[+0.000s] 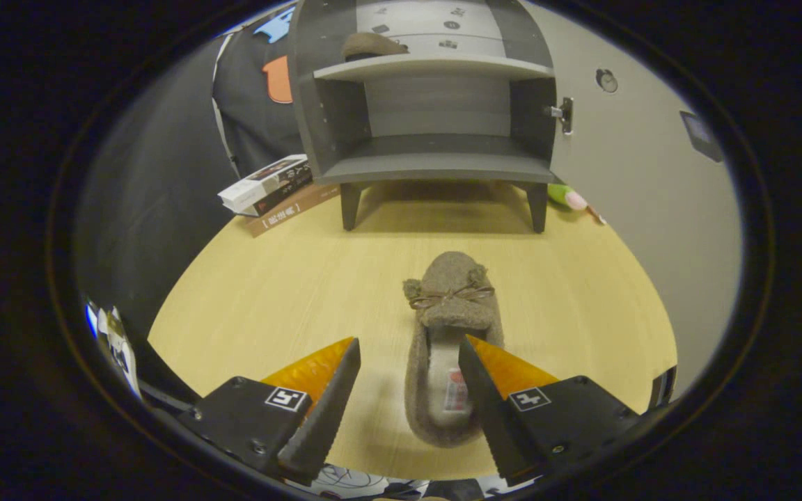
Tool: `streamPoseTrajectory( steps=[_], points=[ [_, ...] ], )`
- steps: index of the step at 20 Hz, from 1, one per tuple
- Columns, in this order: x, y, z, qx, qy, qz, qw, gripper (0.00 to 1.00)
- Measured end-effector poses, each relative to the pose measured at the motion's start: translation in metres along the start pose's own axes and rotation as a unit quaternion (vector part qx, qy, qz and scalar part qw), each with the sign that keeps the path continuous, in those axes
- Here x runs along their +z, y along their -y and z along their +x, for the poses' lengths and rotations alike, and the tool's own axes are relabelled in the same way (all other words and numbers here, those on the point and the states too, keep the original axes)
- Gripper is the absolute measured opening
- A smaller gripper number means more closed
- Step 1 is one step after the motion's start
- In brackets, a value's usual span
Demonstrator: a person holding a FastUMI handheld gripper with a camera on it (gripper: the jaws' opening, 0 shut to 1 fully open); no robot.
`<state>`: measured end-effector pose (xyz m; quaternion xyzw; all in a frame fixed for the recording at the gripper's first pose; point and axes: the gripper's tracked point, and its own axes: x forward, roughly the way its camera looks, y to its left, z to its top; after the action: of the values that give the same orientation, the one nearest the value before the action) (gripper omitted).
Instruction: Open the shoe cabinet door, grab the shoes and put them into the shoe cabinet, then close the shoe cabinet door.
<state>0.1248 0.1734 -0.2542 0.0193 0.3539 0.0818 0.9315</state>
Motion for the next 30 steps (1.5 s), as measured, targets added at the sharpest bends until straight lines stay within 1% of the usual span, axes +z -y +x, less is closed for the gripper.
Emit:
streamPoseTrajectory(
  steps=[3,5,6,8,10,12,13,17,21,24,27,30],
  points=[
    [0.002,0.0,0.012,0.001,-0.012,0.013,1.0,0.9],
    [0.004,-0.001,0.019,0.002,-0.016,0.027,0.999,0.87],
    [0.004,-0.002,0.022,0.003,-0.018,0.029,0.999,0.84],
    [0.004,0.0,0.026,0.003,-0.02,0.031,0.999,0.72],
    [0.006,0.008,0.03,-0.007,-0.02,0.038,0.999,0.5],
    [0.003,0.005,0.028,0.003,-0.021,0.05,0.999,0.27],
    [0.007,0.005,0.028,0.006,-0.021,0.043,0.999,0.16],
    [0.014,0.0,0.018,0.02,-0.013,0.034,0.999,0.08],
    [0.04,-0.007,-0.01,0.026,0.019,0.02,0.999,0.08],
    [0.063,-0.015,-0.044,0.026,0.051,0.014,0.998,0.08],
    [0.089,-0.019,-0.087,0.014,0.082,0.005,0.997,0.08],
    [0.12,-0.026,-0.125,0.015,0.115,0.002,0.993,0.08]
  ],
)
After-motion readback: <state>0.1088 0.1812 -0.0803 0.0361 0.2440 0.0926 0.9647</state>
